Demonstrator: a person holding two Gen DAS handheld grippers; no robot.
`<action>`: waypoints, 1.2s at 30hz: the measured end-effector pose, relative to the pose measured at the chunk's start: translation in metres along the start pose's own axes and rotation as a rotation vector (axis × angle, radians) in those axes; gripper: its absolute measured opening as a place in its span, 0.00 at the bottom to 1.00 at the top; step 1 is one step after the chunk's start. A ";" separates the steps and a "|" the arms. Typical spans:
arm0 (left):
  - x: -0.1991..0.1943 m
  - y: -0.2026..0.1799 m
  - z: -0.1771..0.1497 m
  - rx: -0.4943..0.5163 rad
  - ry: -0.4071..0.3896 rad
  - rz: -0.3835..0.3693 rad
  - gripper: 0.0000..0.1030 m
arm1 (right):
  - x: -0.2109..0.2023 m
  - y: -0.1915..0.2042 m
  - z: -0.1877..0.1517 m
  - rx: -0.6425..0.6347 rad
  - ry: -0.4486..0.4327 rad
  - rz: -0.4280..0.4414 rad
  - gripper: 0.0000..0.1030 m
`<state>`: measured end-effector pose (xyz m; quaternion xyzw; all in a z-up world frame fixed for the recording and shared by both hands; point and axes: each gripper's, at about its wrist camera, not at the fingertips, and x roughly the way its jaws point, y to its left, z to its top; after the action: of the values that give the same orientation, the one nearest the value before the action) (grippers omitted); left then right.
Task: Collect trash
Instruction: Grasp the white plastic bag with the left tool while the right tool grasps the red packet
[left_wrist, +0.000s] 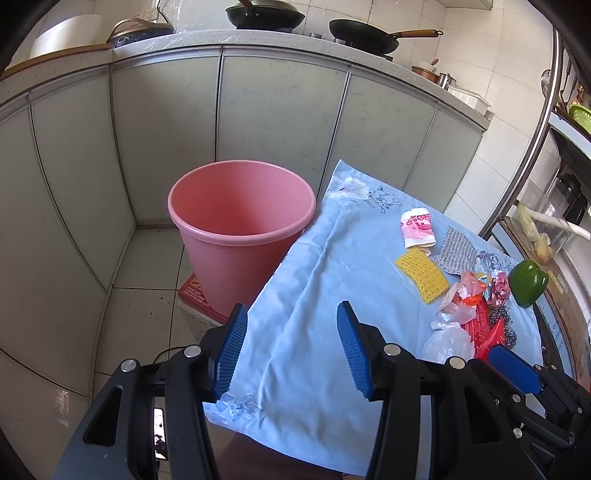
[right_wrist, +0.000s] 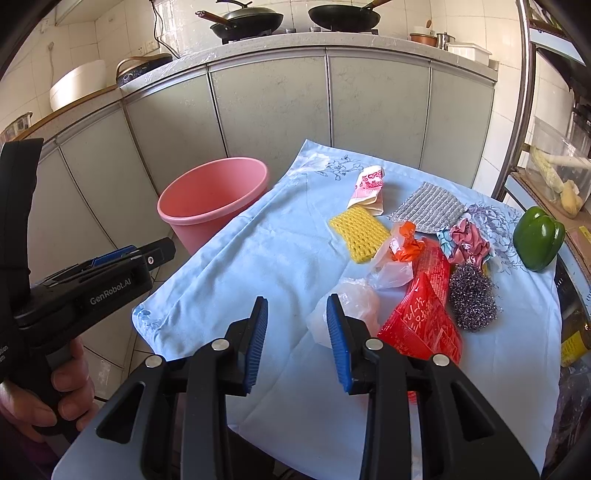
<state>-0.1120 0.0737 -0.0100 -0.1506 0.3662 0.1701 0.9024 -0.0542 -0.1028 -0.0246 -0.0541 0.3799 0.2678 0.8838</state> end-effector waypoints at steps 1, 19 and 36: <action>0.000 0.000 0.000 0.002 0.001 0.001 0.48 | 0.000 0.000 0.000 0.001 0.000 0.000 0.33; 0.008 -0.011 0.000 0.040 0.026 -0.005 0.48 | -0.004 -0.019 -0.002 0.069 -0.016 0.004 0.33; 0.024 -0.071 0.009 0.392 0.155 -0.512 0.49 | -0.055 -0.139 -0.046 0.326 -0.038 -0.022 0.33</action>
<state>-0.0613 0.0183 -0.0106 -0.0736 0.4096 -0.1480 0.8972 -0.0439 -0.2590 -0.0335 0.0910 0.4009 0.1936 0.8908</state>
